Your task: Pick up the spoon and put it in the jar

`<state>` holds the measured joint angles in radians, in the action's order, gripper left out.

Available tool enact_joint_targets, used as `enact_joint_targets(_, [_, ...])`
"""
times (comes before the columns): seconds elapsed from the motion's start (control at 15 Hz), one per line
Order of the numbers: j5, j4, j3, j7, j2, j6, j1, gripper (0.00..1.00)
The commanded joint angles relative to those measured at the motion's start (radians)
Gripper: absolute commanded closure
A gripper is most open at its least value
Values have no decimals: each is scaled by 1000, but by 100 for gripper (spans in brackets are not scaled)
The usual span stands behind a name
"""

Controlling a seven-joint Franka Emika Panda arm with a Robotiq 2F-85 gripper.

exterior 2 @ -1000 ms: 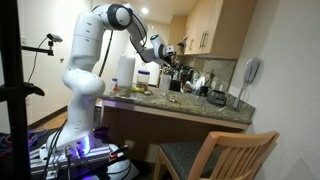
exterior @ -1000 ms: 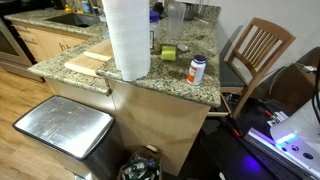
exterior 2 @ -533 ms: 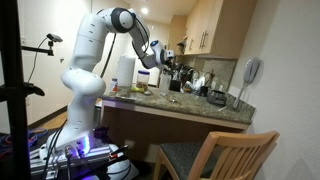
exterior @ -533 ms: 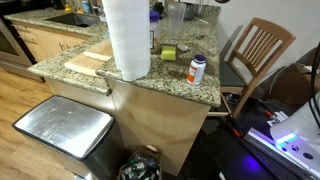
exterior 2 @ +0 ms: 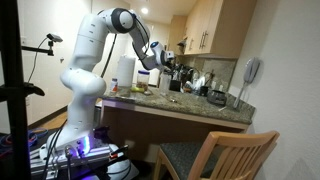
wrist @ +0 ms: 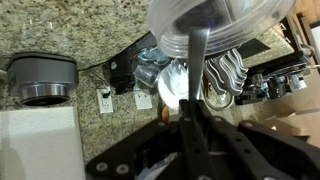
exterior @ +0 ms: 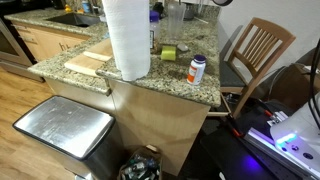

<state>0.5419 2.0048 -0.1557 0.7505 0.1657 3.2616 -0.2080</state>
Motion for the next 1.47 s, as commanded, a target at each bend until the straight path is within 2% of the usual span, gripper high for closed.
enact_joint_targets(0.0, [54,-6,-67,-5,15,30,-49,100])
enact_joint_targets(0.13, [78,-19,-104,-4,25,36,-75,100])
enact_joint_targets(0.27, [85,-4,-107,-7,22,52,-84,100])
enact_joint_targets(0.33, [78,9,-85,-12,20,70,-73,100])
enact_joint_targets(0.4, [62,0,-84,-1,9,23,-71,100])
enact_joint_targets(0.8, [64,0,-81,-5,28,47,-76,100])
enact_joint_targets(1.4, [72,-22,-106,-17,41,80,-75,100])
